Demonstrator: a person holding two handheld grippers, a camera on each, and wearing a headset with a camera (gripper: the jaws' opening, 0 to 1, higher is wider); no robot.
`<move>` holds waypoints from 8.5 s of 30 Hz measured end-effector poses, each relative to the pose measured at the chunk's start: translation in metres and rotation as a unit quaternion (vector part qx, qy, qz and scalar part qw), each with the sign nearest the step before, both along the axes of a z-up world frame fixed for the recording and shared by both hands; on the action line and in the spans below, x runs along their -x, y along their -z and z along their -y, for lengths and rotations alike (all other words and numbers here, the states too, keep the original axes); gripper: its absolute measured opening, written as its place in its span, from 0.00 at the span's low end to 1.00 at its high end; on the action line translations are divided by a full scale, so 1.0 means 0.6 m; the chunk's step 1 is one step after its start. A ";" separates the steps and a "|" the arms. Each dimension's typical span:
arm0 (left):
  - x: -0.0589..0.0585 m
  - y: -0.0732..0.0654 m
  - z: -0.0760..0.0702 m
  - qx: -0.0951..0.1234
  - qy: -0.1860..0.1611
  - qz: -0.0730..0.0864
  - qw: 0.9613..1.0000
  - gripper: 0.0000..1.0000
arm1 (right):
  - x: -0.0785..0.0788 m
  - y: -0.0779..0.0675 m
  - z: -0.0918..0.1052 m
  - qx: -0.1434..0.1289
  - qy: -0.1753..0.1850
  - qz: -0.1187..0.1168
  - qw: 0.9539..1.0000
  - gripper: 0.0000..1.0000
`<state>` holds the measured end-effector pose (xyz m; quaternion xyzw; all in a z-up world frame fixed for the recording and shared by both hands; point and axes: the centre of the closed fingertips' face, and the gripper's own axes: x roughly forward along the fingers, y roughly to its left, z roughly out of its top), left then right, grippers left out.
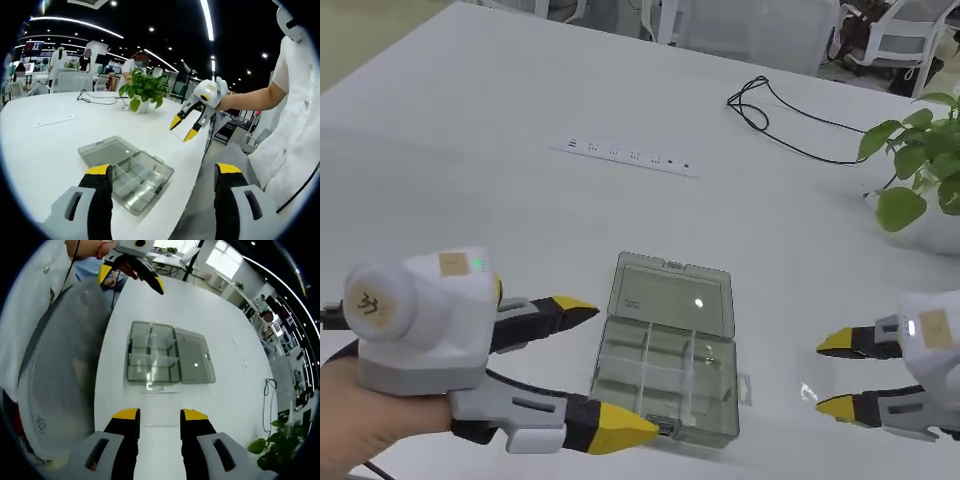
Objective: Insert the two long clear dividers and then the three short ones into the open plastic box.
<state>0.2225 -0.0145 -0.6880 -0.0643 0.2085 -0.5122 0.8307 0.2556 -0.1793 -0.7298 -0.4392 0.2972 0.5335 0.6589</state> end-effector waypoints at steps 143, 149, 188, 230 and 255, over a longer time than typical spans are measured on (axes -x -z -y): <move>0.083 -0.089 0.140 0.070 0.163 0.040 0.983 0.00 | 0.145 -0.170 -0.156 -0.158 -0.104 -0.284 0.940 0.03; 0.083 -0.089 0.139 0.070 0.162 0.043 0.983 0.00 | 0.147 -0.170 -0.158 -0.159 -0.105 -0.283 0.940 0.03; 0.038 -0.029 0.034 0.031 0.055 0.021 0.998 0.43 | 0.037 -0.096 -0.129 -0.091 -0.064 -0.204 0.973 0.03; 0.013 0.068 -0.007 -0.017 0.006 -0.012 1.000 1.00 | -0.033 0.059 -0.139 -0.013 -0.044 -0.176 0.983 0.03; 0.014 0.065 -0.006 -0.008 0.003 -0.013 1.000 0.98 | -0.029 0.059 -0.138 -0.006 -0.046 -0.172 0.984 0.03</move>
